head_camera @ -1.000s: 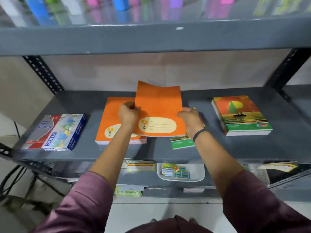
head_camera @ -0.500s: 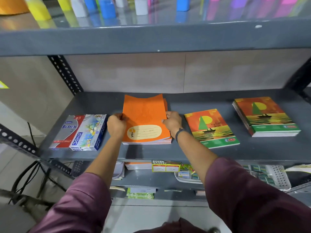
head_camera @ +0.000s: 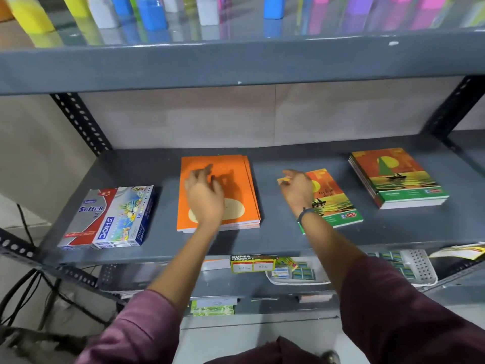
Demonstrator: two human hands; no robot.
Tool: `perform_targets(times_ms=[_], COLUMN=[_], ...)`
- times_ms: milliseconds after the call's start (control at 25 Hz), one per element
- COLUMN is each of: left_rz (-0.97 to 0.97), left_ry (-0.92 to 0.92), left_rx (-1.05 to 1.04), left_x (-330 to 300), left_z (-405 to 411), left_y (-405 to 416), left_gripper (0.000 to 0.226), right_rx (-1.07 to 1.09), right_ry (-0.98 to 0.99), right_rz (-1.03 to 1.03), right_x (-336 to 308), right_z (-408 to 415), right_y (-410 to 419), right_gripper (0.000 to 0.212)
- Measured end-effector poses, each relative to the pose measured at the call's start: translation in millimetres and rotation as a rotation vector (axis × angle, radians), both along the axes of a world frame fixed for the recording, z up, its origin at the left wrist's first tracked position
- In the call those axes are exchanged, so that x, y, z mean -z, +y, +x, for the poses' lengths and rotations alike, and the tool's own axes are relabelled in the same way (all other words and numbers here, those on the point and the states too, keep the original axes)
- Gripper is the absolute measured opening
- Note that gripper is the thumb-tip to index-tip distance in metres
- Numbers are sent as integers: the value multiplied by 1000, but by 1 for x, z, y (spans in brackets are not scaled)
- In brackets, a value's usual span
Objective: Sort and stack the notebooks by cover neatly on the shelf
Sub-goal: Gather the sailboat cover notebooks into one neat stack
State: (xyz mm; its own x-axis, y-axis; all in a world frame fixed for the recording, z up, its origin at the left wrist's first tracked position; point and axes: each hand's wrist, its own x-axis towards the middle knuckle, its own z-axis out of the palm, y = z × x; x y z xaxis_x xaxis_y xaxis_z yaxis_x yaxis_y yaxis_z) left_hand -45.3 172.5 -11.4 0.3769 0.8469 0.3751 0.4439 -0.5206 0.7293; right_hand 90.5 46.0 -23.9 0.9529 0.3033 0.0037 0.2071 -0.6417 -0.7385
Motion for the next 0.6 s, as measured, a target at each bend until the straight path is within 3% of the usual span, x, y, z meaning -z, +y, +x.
perform_targets(times_ms=[80, 240, 400, 520, 600], left_rz=[-34, -142, -471, -810, -997], left_ry=[-38, 141, 195, 32, -142], left_rx=[256, 604, 546, 370, 254], left_x=[9, 38, 42, 40, 37], left_z=[15, 43, 70, 85, 91], left_y=[-47, -119, -138, -139, -139], left_gripper=[40, 45, 52, 51, 32], right_rx=[130, 268, 190, 120, 125], right_ry=[-90, -50, 1, 36, 106], right_rz=[-99, -321, -367, -283, -170], right_x=[2, 11, 19, 16, 13], right_z=[13, 24, 30, 39, 45], right_y=[-28, -74, -99, -107, -113], right_gripper=[39, 36, 38, 41, 40])
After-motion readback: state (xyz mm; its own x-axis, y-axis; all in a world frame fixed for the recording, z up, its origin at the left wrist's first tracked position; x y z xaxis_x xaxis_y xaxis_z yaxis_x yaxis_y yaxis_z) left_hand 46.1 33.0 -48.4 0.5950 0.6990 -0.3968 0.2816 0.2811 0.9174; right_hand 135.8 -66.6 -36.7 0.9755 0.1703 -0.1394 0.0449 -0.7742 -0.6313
